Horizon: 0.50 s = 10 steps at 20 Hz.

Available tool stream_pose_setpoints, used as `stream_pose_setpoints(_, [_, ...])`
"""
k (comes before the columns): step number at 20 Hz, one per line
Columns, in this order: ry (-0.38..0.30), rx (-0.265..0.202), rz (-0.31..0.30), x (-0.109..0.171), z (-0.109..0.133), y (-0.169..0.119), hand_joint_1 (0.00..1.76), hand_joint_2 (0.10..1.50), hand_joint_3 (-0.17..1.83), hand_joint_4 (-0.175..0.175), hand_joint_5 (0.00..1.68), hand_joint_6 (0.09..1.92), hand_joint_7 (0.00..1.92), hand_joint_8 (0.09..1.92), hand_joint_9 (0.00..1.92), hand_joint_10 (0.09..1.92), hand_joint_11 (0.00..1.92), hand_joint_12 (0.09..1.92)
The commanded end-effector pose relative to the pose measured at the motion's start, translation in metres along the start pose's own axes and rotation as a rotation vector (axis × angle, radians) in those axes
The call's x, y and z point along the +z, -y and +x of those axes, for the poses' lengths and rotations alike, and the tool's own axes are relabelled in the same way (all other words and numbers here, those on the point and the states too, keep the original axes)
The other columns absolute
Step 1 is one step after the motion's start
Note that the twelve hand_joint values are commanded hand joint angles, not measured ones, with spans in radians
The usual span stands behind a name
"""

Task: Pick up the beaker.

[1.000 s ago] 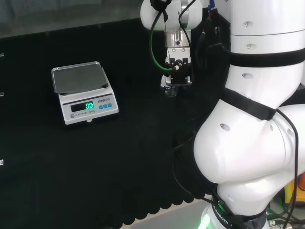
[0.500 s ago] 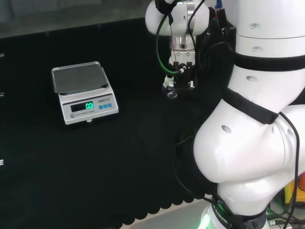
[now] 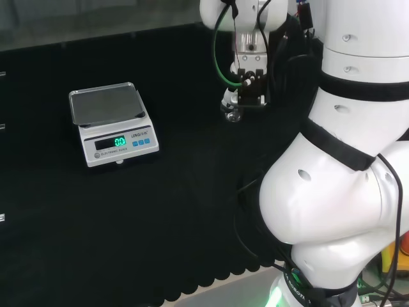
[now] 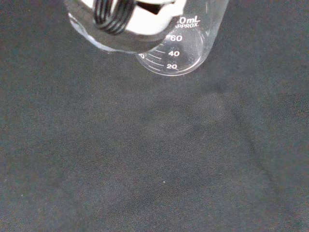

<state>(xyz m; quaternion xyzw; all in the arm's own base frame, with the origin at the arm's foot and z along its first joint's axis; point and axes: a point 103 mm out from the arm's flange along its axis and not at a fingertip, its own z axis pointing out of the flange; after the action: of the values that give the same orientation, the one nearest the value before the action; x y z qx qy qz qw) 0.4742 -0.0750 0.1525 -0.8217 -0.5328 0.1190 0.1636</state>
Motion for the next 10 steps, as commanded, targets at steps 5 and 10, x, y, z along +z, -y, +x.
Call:
stream_pose_setpoints(5, [0.129, -0.122, 0.050, -0.101, 0.046, 0.048, 1.25, 1.09, 0.06, -0.116, 0.92, 0.97, 1.06, 1.09, 1.33, 0.91, 1.35, 0.91])
stream_pose_setpoints(10, [0.158, -0.155, 0.056, -0.126, 0.075, 0.072, 1.25, 1.09, 0.06, -0.115, 0.92, 0.97, 1.06, 1.09, 1.35, 0.92, 1.35, 0.91])
